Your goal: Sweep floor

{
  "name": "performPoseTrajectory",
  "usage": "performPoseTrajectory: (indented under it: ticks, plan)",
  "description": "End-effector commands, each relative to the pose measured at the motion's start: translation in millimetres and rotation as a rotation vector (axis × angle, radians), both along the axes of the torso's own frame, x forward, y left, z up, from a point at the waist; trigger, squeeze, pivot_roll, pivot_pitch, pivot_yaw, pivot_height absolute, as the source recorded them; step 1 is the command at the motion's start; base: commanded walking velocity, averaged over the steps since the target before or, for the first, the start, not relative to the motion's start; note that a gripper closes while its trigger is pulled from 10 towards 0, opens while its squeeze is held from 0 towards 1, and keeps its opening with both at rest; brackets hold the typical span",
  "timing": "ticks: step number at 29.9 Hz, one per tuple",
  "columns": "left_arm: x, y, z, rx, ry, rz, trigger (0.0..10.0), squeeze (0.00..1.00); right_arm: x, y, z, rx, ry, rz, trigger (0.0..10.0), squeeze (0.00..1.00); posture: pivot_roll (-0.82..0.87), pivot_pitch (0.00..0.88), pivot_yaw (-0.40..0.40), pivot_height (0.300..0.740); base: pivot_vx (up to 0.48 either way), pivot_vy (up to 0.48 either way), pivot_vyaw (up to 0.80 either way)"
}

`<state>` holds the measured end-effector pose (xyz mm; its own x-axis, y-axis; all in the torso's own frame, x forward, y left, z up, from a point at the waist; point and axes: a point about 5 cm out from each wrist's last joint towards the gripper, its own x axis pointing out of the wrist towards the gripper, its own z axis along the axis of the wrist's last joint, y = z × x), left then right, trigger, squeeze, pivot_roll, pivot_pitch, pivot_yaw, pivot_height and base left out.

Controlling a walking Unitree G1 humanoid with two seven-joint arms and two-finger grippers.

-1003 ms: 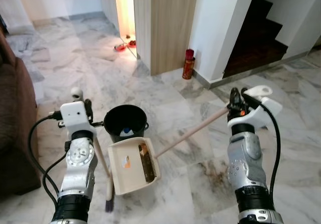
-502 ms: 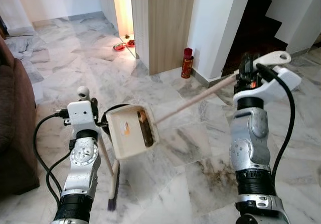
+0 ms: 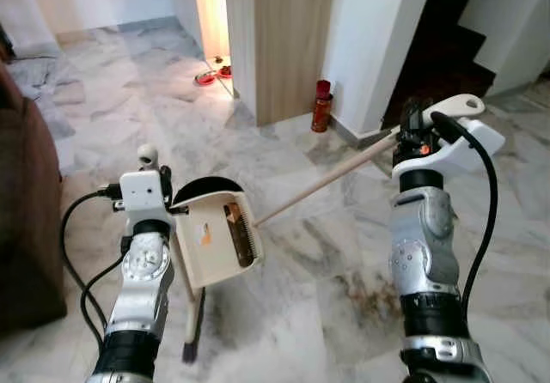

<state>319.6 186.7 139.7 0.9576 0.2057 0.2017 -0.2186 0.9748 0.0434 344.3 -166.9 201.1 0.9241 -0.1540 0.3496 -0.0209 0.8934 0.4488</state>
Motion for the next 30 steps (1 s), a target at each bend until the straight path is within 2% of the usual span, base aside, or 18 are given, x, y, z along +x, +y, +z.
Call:
performPoseTrajectory:
  ticks: [1,12,21,28,30]
  plan:
    - [0.5,1.5,12.3,0.023,-0.061,0.001,10.0,0.0,-2.5,3.7,16.0,0.032,-0.068,0.019,10.0,0.0,0.0,0.0,-0.014,0.74,0.0,0.0,0.0]
    - [0.0,1.3,12.1,0.025,-0.063,0.003,10.0,0.0,-2.7,2.1,15.1,0.046,-0.066,0.021,10.0,0.0,0.0,0.0,-0.017,0.74,0.221,0.0,0.0]
    - [0.2,0.6,10.3,0.033,-0.053,0.001,10.0,0.0,-2.9,7.3,13.9,0.033,-0.059,0.039,10.0,0.0,0.0,0.0,-0.014,0.74,0.331,0.0,0.0]
    - [0.4,0.1,9.7,0.034,-0.051,0.0,10.0,0.0,-3.6,10.2,14.0,0.019,-0.063,0.053,10.0,0.0,0.0,0.0,-0.012,0.74,0.343,0.0,0.72]
    - [0.5,0.1,9.5,0.035,-0.05,-0.001,10.0,0.0,-3.4,10.7,13.6,0.024,-0.06,0.056,10.0,0.0,0.0,0.0,-0.012,0.74,0.345,0.0,0.0]
